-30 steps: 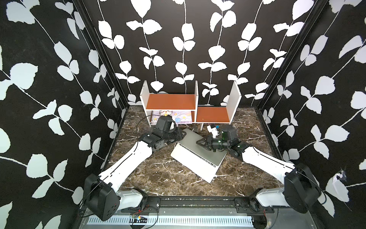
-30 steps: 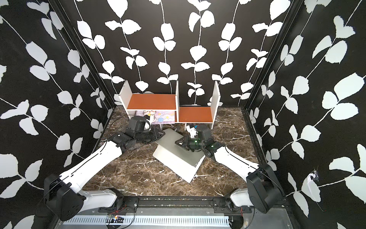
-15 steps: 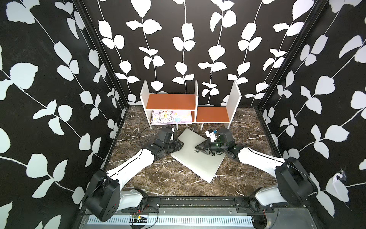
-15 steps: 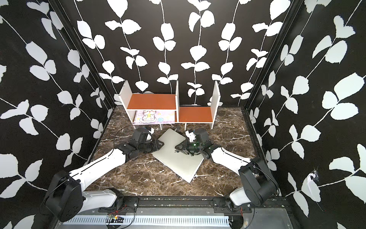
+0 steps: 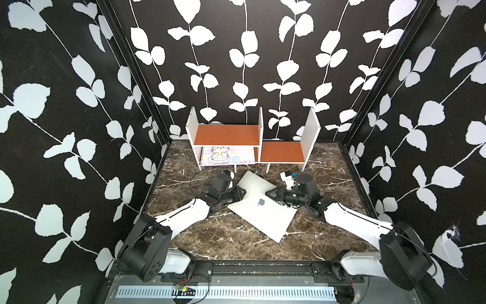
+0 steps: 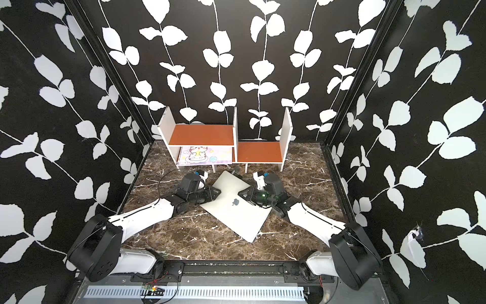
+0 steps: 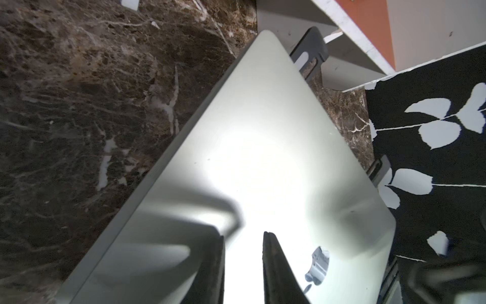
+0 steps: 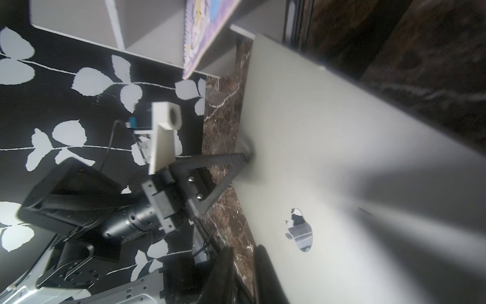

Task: Close the laptop lid and set it aside
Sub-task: Close the lid of the laptop, then pick up the laptop from the computer stand.

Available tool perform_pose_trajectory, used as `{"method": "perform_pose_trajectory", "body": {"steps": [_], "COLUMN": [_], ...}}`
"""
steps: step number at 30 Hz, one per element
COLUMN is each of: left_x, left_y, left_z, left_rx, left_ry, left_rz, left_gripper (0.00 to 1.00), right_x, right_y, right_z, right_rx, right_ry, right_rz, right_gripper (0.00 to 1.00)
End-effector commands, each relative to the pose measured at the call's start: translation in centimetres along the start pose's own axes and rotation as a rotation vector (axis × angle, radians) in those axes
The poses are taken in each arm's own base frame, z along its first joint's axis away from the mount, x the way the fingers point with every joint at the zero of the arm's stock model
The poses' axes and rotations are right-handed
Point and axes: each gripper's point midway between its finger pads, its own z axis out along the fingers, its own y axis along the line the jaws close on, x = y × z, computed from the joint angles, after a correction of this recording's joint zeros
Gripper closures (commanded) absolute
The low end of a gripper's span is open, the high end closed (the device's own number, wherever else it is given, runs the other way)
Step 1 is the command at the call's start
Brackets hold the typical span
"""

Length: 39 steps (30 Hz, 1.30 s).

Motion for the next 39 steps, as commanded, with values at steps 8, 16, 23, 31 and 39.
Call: {"method": "perform_pose_trajectory", "body": {"steps": [8,16,23,31,39], "left_x": [2.2,-0.2,-4.4,-5.6,-5.3], "left_y": [2.2,-0.3,-2.8,-0.3,0.2], "left_z": [1.7,-0.2,-5.0,-6.6,-5.8], "left_rx": [-0.058,0.015,0.050,0.183,0.284], "left_ry": [0.076,-0.018,-0.251,-0.367,-0.330], "left_rz": [0.003,0.088,0.263,-0.010,-0.143], "left_gripper": [0.77,0.70,0.24,0.01,0.01], "right_x": [-2.8,-0.9,0.5,0.9,0.3], "right_y": [-3.5,-9.1,-10.1,-11.1,-11.2], "right_z": [-8.2,-13.1,-12.6,-8.9,-6.0], "right_rx": [0.220,0.272,0.153,0.088,-0.005], "right_ry": [-0.333,-0.397,-0.358,-0.205,-0.113], "right_rz": [-0.104,0.091,0.163,0.141,0.088], "right_gripper": [0.65,0.50,0.41,0.42,0.48]}}
